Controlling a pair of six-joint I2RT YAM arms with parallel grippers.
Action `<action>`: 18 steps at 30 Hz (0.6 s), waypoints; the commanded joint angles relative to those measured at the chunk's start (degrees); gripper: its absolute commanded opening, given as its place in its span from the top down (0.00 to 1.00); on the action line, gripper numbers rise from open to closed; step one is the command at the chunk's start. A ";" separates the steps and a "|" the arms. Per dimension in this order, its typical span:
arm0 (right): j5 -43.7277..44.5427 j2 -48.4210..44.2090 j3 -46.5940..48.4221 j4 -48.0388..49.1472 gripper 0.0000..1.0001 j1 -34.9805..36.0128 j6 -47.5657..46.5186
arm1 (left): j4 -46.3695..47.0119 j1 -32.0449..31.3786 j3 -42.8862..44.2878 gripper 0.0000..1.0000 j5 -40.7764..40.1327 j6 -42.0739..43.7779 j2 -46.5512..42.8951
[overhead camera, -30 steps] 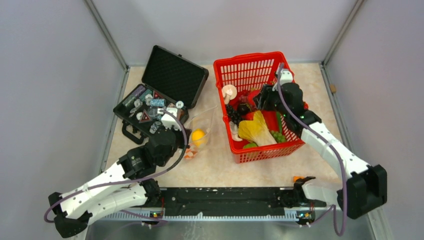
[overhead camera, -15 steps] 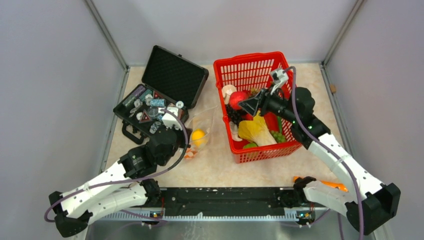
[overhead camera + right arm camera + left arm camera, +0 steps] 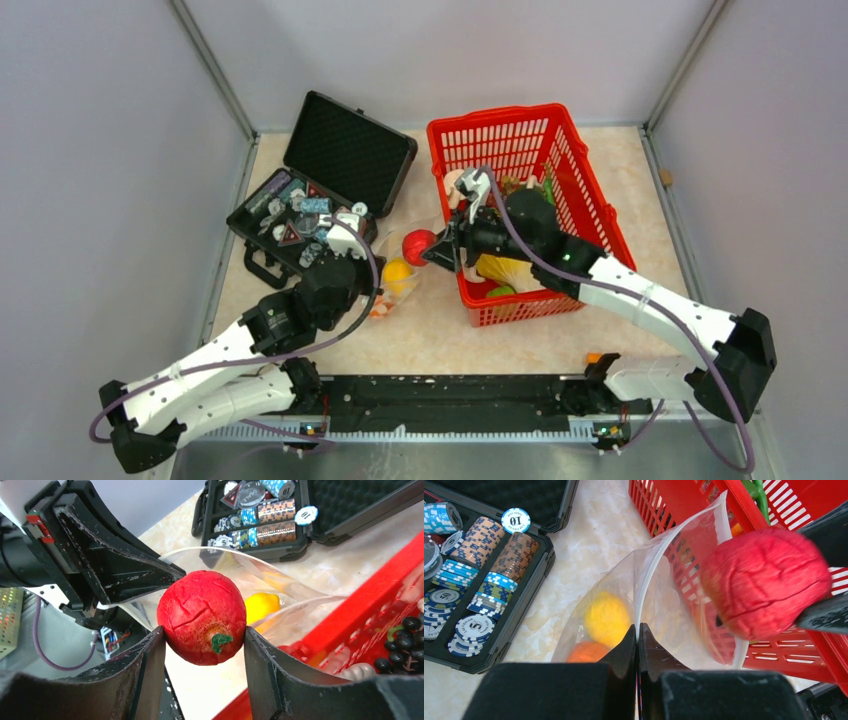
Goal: Place the food in the zip-top bag and seal the zipper
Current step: Place the fake vegetable in the zipper food storage bag.
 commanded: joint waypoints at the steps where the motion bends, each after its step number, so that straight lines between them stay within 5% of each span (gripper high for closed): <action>1: 5.00 2.03 4.53 1.75 0.76 3.67 -3.37 | 0.96 -0.12 2.49 1.00 -0.56 0.63 -0.76; 11: 9.42 5.58 6.76 -0.10 0.72 6.74 -6.34 | 0.63 -0.09 2.41 1.00 -0.92 0.63 -1.72; 18: 13.90 9.62 10.15 -4.90 0.55 7.93 -7.53 | 0.63 -0.13 2.21 1.00 -0.94 0.54 -1.73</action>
